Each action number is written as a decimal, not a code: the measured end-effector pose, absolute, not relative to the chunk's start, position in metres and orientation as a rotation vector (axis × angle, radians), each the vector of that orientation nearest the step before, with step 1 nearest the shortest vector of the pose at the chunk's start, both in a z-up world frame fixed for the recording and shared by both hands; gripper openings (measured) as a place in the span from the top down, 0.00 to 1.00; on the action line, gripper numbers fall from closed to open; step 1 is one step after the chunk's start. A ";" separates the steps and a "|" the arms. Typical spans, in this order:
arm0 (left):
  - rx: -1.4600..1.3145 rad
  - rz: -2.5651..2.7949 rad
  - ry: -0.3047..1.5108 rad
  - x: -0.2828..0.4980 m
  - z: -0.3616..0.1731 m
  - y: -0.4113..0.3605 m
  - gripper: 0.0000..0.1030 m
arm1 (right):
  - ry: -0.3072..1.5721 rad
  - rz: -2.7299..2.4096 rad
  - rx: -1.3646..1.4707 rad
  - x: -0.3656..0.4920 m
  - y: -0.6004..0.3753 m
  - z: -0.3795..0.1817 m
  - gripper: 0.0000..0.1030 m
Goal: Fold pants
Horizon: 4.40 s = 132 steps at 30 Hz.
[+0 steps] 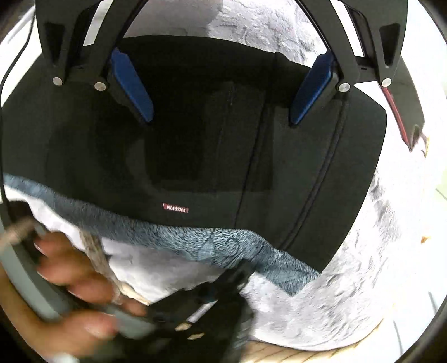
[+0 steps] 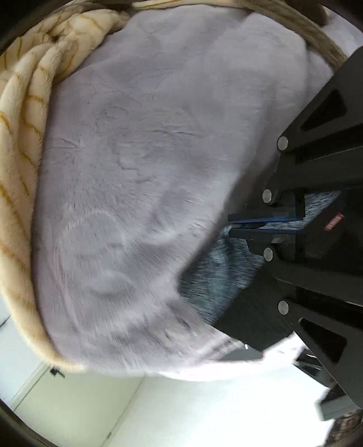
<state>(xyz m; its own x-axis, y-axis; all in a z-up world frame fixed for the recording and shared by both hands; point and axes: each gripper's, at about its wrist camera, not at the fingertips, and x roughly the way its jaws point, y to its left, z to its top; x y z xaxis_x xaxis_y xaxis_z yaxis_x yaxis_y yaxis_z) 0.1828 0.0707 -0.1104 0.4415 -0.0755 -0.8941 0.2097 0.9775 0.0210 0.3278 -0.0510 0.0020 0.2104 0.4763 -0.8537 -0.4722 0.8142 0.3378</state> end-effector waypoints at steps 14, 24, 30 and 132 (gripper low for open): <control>0.081 -0.188 1.130 0.268 -0.091 0.050 0.04 | 1.263 0.486 0.377 0.233 -0.197 -0.004 0.87; 0.177 -0.121 1.128 0.287 -0.115 0.032 0.04 | 1.212 0.194 0.370 0.243 -0.236 -0.058 0.91; 0.134 -0.099 1.150 0.245 -0.096 0.059 0.04 | 1.210 0.203 0.446 0.211 -0.266 -0.035 0.56; 0.310 -0.427 1.365 0.131 -0.135 -0.459 0.01 | 0.807 -0.200 1.355 -0.099 -0.660 -0.145 0.30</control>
